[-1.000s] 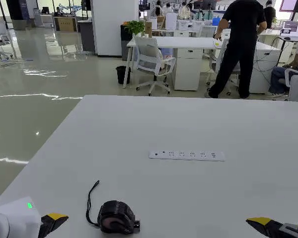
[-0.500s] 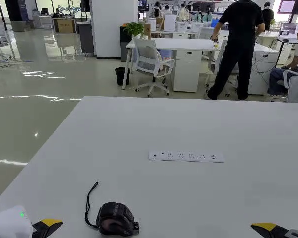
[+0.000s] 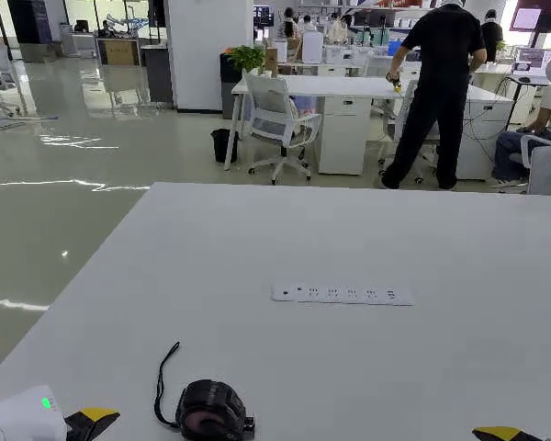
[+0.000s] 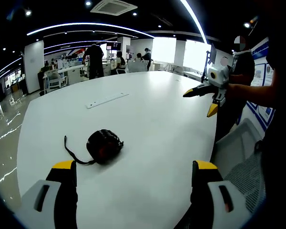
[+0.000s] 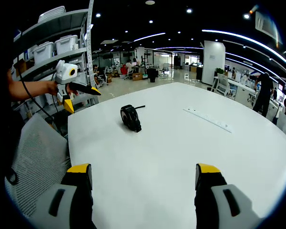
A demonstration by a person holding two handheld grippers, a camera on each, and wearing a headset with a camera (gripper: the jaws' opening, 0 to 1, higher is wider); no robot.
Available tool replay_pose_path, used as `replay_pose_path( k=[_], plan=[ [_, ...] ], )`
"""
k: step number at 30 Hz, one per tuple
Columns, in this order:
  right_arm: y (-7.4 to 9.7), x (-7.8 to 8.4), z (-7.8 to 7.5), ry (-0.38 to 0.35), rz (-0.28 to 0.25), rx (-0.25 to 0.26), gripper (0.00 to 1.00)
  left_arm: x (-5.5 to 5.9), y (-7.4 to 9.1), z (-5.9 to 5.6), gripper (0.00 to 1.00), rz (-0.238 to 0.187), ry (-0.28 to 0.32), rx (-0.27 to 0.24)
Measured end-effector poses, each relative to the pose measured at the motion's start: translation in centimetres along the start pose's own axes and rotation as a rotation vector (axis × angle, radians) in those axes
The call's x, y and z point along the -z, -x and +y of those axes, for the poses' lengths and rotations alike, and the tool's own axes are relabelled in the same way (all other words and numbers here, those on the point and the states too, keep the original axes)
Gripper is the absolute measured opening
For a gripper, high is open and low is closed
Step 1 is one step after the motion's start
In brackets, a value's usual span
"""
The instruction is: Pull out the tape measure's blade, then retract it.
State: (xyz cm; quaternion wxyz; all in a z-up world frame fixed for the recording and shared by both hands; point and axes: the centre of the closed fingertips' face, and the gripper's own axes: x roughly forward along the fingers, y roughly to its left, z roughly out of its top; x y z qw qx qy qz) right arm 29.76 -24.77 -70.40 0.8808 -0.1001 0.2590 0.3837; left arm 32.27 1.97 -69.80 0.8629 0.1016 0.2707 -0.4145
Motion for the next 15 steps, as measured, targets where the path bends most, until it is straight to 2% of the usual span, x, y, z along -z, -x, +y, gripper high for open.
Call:
replay_pose_path(
  k=[15],
  plan=[
    [0.03,-0.04,0.21,0.005,-0.002,0.003,0.92,0.08,0.09,0.40,0.99,-0.009,-0.002,-0.002]
  ],
)
